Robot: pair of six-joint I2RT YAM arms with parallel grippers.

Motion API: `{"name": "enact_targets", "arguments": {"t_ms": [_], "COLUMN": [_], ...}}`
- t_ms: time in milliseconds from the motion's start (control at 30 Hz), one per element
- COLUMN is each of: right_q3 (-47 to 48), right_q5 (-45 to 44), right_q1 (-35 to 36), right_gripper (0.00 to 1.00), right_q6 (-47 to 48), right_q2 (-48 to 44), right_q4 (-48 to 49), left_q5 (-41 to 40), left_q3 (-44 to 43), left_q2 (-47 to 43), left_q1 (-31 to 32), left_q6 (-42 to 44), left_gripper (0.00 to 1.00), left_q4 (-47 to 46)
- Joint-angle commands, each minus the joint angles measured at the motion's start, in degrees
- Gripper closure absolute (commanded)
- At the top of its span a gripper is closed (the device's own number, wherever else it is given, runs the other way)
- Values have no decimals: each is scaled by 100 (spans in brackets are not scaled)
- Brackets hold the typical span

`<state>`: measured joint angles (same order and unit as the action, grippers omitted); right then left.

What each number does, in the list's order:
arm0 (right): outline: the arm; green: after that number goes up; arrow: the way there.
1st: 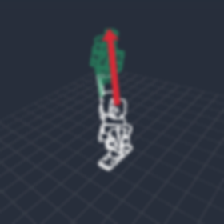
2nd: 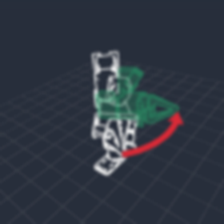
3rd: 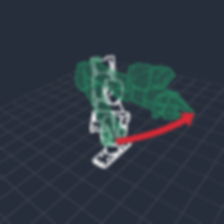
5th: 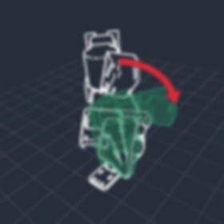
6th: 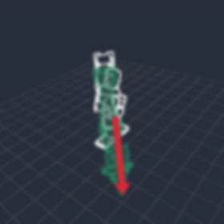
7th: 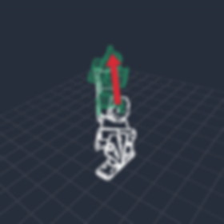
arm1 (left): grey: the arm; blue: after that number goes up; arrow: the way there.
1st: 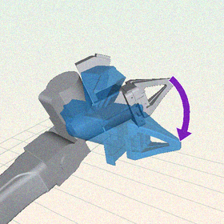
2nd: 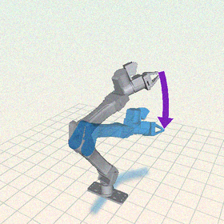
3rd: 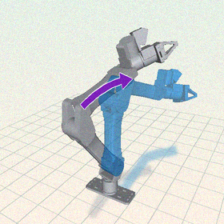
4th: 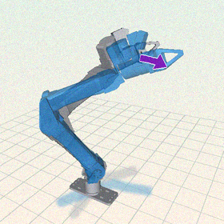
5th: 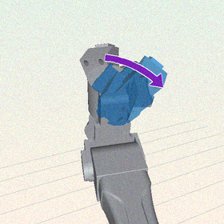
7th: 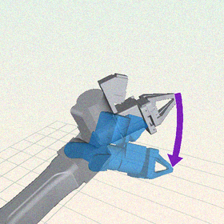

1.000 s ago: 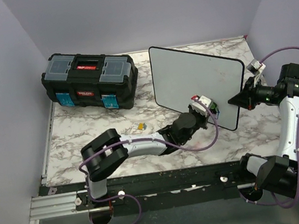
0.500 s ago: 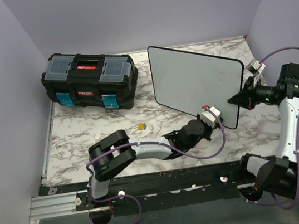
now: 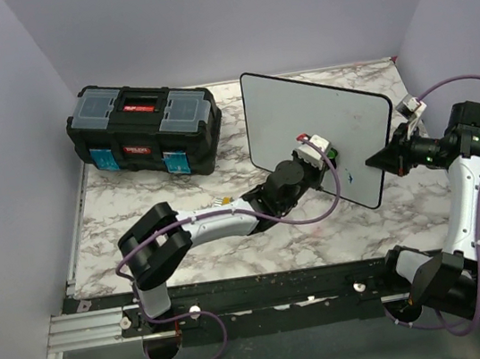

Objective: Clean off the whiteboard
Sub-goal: Erase the whiteboard at the center of the board.

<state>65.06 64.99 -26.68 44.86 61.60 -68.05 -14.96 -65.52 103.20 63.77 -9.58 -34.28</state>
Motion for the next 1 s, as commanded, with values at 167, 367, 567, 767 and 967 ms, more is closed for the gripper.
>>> {"name": "enact_targets", "arguments": {"t_ms": [167, 367, 567, 767, 967], "right_q3": [16, 16, 16, 23, 16], "right_q5": [1200, 1208, 1209, 1218, 1209], "right_q1": [83, 84, 83, 83, 83], "right_gripper": [99, 99, 99, 99, 99], "right_q6": [-192, -179, -164, -144, -151], "right_q2": [-140, -157, -194, -206, -195], "right_q4": [-349, -373, -371, -384, -384], "left_q5": [205, 113, -77, -134, 68], "left_q3": [-735, -780, -285, 243, 250], "left_q2": [486, 579, 398, 255, 320], "left_q1": [853, 1071, 541, -28, -86], "left_q6": [-175, -119, -252, -401, -577], "left_gripper": [100, 100, 100, 100, 100], "left_q4": [-147, -43, 26, 36, 27]}}
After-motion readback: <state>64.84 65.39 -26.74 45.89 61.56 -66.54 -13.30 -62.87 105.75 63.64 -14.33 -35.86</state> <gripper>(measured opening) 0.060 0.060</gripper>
